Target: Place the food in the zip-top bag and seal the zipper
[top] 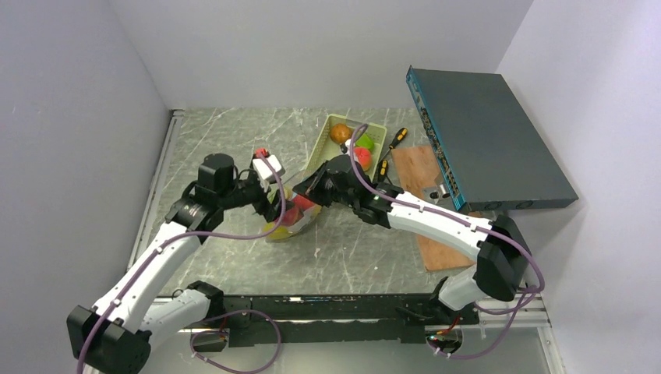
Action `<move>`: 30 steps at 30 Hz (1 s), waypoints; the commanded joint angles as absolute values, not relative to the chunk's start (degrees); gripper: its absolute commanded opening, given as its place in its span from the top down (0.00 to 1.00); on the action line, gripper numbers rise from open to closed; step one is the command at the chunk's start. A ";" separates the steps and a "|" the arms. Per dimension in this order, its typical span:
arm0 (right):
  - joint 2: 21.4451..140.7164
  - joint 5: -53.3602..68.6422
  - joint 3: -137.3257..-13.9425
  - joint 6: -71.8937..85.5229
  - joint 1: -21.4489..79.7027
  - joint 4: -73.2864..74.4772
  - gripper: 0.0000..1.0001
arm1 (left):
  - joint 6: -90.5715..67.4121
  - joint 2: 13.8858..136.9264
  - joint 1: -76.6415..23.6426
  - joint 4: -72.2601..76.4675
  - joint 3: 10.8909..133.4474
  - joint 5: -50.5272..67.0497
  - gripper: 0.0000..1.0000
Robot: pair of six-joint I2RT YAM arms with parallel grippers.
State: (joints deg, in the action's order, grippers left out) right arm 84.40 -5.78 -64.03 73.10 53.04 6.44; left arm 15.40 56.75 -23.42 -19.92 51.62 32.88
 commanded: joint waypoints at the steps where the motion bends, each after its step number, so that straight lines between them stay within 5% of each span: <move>1: 82.40 -7.62 -67.61 74.35 52.49 4.71 1.00 | 20.29 51.92 -23.72 -17.19 47.73 34.97 0.15; 4: 82.76 -6.22 -67.79 74.30 52.29 3.80 1.00 | 20.81 49.89 -23.73 -13.45 45.08 35.24 0.16; 14: 84.11 -3.40 -69.78 72.11 52.25 2.57 0.88 | 19.85 54.01 -26.40 -13.54 47.35 22.76 0.48; 18: 83.67 -2.97 -70.61 64.28 52.20 2.97 0.60 | 20.39 53.09 -26.43 -12.79 46.70 20.44 0.78; 22: 82.17 -2.31 -71.80 51.34 50.63 5.98 0.43 | 20.37 53.38 -26.44 -13.26 47.11 18.96 0.94; 30: 71.93 6.62 -61.66 25.71 39.50 -2.80 0.40 | 20.77 52.75 -26.30 -13.40 46.97 18.74 1.00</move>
State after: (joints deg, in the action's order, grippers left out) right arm 79.57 -0.19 -67.48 42.04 45.95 6.26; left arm 20.14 54.06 -26.24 -15.46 45.12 19.22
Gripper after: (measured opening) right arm 0.598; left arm 0.014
